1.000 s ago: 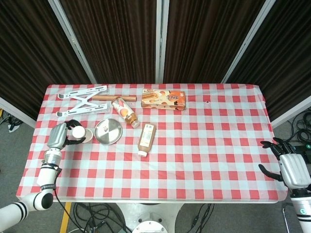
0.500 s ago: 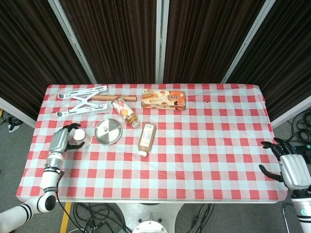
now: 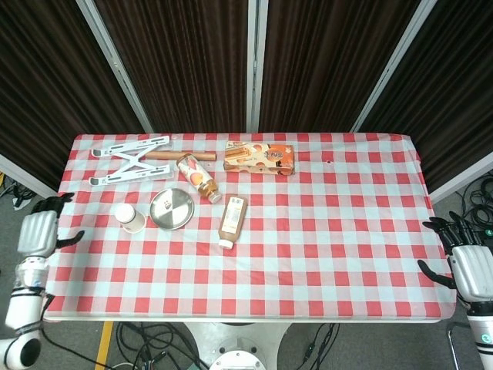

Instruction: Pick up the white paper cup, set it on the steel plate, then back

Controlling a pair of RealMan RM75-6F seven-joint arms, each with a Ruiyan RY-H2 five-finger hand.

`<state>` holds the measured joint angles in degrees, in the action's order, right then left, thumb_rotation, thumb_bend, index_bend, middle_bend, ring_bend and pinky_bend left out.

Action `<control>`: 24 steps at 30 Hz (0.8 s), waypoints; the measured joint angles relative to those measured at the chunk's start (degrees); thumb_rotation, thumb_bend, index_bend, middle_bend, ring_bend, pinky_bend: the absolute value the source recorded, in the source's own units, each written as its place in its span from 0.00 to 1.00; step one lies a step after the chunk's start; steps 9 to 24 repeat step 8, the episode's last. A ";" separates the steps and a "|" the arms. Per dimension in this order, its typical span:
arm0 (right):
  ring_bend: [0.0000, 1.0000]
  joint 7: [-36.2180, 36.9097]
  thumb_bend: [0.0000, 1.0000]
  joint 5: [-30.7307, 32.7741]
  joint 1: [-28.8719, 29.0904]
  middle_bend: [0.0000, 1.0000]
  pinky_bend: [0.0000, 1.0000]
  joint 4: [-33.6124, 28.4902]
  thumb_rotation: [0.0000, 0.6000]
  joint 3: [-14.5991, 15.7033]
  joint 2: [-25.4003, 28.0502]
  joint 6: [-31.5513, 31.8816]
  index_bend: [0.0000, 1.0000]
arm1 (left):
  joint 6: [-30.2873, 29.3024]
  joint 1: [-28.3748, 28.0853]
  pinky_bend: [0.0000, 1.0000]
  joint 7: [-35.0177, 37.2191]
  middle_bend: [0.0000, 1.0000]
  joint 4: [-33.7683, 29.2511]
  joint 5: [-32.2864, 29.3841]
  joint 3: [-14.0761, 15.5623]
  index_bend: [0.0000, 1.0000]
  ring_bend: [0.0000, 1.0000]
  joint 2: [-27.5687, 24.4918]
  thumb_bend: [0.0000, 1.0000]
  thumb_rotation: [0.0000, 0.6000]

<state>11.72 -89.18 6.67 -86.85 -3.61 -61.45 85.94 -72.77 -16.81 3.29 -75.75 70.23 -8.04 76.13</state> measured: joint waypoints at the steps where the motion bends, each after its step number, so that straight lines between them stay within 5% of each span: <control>1: 0.00 0.14 0.14 -0.17 0.00 0.15 0.06 0.04 1.00 0.13 -0.03 -0.10 0.17 | -1.51 1.42 0.15 -0.37 0.23 -0.87 0.51 0.73 0.16 0.15 -1.40 0.19 1.00; 8: 0.00 0.54 0.15 -1.52 -0.28 0.18 0.06 -0.28 1.00 0.79 -0.60 0.54 0.16 | -10.12 8.04 0.15 -1.46 0.23 -5.27 3.16 3.49 0.16 0.15 -5.07 0.18 1.00; 24: 0.00 0.54 0.15 -1.52 -0.28 0.18 0.06 -0.28 1.00 0.79 -0.60 0.54 0.16 | -10.12 8.04 0.15 -1.46 0.23 -5.27 3.16 3.49 0.16 0.15 -5.07 0.18 1.00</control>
